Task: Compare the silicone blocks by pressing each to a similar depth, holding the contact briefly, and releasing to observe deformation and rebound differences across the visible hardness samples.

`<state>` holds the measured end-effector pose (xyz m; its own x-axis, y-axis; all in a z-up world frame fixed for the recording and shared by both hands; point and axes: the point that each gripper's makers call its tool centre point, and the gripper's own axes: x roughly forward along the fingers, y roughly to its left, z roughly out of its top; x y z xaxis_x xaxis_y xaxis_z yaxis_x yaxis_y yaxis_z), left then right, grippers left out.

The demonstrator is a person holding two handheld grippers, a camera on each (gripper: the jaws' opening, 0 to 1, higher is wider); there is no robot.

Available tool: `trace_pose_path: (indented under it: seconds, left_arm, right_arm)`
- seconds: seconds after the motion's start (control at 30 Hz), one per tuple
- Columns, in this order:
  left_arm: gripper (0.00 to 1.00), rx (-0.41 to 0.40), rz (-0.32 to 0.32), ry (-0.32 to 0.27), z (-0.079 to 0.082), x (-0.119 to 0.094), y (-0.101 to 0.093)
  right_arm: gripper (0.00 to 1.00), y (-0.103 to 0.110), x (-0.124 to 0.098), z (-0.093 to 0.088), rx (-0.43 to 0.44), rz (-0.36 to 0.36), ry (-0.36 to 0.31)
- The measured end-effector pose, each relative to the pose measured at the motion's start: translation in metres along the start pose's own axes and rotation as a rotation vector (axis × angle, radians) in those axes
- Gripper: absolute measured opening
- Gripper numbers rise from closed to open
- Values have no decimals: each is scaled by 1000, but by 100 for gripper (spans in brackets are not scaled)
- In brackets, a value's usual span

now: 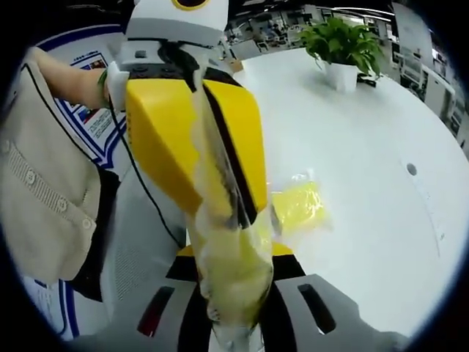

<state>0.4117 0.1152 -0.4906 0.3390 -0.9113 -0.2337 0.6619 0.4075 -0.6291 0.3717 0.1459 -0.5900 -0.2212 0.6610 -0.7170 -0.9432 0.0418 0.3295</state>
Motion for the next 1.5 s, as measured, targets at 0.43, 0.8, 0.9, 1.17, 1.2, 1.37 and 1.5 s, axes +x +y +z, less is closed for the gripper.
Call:
trace_pose_path:
  seconds: [0.43,0.8,0.9,1.17,1.2,1.37,1.5]
  left_arm:
    - [0,2,-2,11,-1,2,0]
    - [0,-37,-13,6,-2,6,0]
    - [0,-40,-14,7,-2,8,-1]
    - [0,-74,-29,9,-4,16,-4]
    - [0,-75,-31,11,-4,17,-4]
    - [0,-78,-33,11,-6,18,-4]
    - [0,-92,-32,3,-6,19,-2]
  right_arm:
    - [13,-1,0,-3,-9,-3,7]
    - [14,-2,-3,-6,-9,-9,-1]
    - [15,-3,-3,-8,-8,-16,-7]
    - [18,-10,-7,-11,-76,-72,-45]
    - [19,-11,-6,-11,-87,-81,-51]
    - [21,-13,-7,-12,-105,-89,-69]
    - [24,-12,-10,-10,-87,-82,-101]
